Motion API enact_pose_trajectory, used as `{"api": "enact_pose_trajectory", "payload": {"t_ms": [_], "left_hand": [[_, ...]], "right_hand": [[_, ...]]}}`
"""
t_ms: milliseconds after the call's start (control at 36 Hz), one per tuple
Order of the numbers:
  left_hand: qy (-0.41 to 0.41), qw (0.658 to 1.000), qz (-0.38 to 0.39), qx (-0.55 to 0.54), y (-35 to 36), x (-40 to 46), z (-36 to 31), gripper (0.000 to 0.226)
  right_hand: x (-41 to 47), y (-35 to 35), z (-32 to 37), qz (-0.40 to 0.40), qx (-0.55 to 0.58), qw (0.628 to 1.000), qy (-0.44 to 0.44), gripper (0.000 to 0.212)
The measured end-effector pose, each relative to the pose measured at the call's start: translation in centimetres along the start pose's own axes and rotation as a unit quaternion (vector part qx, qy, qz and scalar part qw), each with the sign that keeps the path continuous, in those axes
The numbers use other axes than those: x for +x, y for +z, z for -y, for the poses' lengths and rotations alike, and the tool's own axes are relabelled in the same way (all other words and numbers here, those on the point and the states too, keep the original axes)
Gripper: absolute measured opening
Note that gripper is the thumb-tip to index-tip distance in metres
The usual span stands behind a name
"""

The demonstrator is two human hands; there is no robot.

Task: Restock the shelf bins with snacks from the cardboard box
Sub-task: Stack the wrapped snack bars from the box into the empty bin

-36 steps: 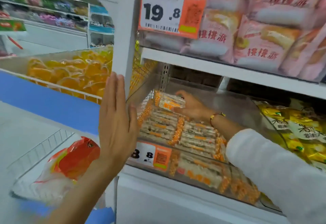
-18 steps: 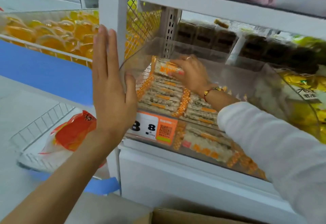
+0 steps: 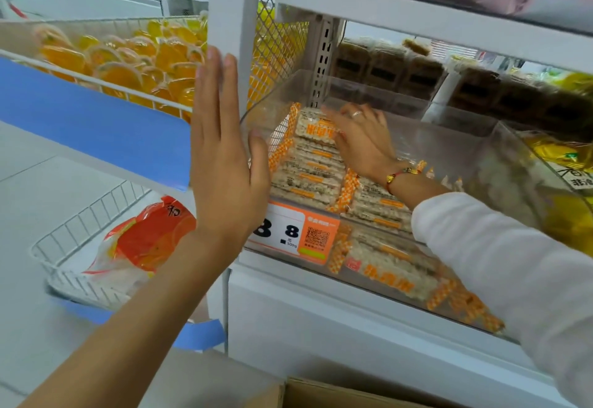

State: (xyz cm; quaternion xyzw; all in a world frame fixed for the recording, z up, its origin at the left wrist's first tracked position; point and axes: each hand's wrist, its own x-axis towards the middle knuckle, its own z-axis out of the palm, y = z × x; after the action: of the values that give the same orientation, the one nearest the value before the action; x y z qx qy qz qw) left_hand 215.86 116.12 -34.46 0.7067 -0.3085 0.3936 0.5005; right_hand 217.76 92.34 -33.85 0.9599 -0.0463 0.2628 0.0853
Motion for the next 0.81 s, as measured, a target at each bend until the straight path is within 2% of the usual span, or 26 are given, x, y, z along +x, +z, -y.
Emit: {"api": "enact_pose_trajectory", "payload": {"t_ms": [83, 222, 389, 500, 556, 694, 806], "left_hand": [[0.001, 1.000, 0.000, 0.002, 0.0, 0.0, 0.1, 0.063], [0.001, 1.000, 0.002, 0.003, 0.1, 0.0, 0.0, 0.064], [0.000, 1.000, 0.004, 0.012, -0.1, -0.1, 0.1, 0.066], [-0.009, 0.999, 0.014, 0.040, -0.4, -0.1, -0.1, 0.069], [-0.011, 0.998, 0.018, 0.057, -0.7, 0.0, -0.3, 0.068], [-0.022, 0.995, 0.039, 0.088, -1.2, 0.2, -0.9, 0.069], [-0.040, 0.995, 0.047, 0.084, -1.1, 0.1, -1.4, 0.068]], "right_hand": [[0.0, -0.1, 0.0, -0.021, 0.043, 0.999, 0.023, 0.044], [0.1, -0.2, 0.0, -0.007, 0.085, 0.996, 0.023, 0.035], [0.5, -0.8, -0.5, 0.071, 0.089, 0.993, 0.024, 0.049], [0.2, -2.3, -0.5, 0.115, 0.128, 0.985, 0.029, 0.065], [-0.6, -3.5, -0.4, 0.130, 0.140, 0.981, 0.034, 0.065], [-4.1, -7.0, -0.5, 0.151, 0.177, 0.972, 0.042, 0.048], [-6.4, -8.9, -1.3, 0.169, 0.158, 0.973, 0.027, 0.037]]}}
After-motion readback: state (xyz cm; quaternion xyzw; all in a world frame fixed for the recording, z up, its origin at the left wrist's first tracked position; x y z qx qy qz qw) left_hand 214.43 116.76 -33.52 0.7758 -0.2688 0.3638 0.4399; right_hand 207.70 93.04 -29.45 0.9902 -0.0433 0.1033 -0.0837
